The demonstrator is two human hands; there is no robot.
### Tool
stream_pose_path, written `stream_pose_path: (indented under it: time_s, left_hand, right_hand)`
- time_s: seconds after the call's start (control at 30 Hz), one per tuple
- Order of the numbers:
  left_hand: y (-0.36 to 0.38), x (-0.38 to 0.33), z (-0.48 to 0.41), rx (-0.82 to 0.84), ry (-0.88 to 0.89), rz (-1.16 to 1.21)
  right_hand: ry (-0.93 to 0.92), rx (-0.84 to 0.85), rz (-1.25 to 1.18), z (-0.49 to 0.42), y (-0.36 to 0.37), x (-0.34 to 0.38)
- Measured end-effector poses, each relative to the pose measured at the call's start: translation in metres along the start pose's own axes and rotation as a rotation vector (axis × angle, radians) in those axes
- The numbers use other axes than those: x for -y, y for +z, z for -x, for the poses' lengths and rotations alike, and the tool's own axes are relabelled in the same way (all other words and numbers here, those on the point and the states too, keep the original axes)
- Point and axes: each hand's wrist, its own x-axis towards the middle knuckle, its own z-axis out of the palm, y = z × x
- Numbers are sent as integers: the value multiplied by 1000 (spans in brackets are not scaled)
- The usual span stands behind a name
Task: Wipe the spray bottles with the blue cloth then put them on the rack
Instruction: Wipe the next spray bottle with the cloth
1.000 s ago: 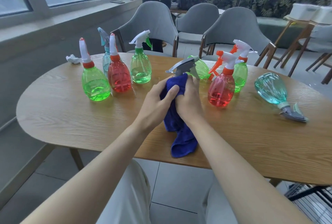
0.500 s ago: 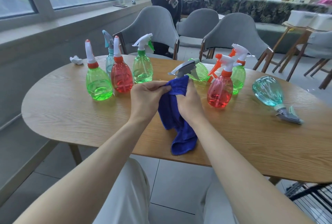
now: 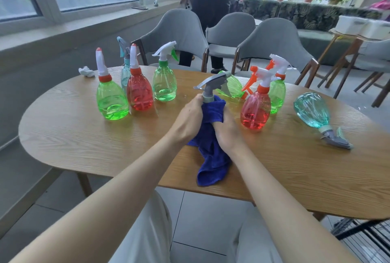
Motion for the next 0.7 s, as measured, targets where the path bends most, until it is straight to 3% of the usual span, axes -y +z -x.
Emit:
stream_pose_path:
  time_s: [0.13,0.37,0.53,0.7]
  left_hand:
    - [8,25,3,-46,113,4]
    - [8,28,4,-223,295,-11]
    - [2,27,3,-373,286,34]
    - [-1,18,3,-384,258,69]
  right_hand:
    - [18,15,60,-4,2,3]
    - [-78,-110,16,-5,16,2]
    - [-53,-127,12,-3,12,6]
    - [-26,-127,-12,-3,6,9]
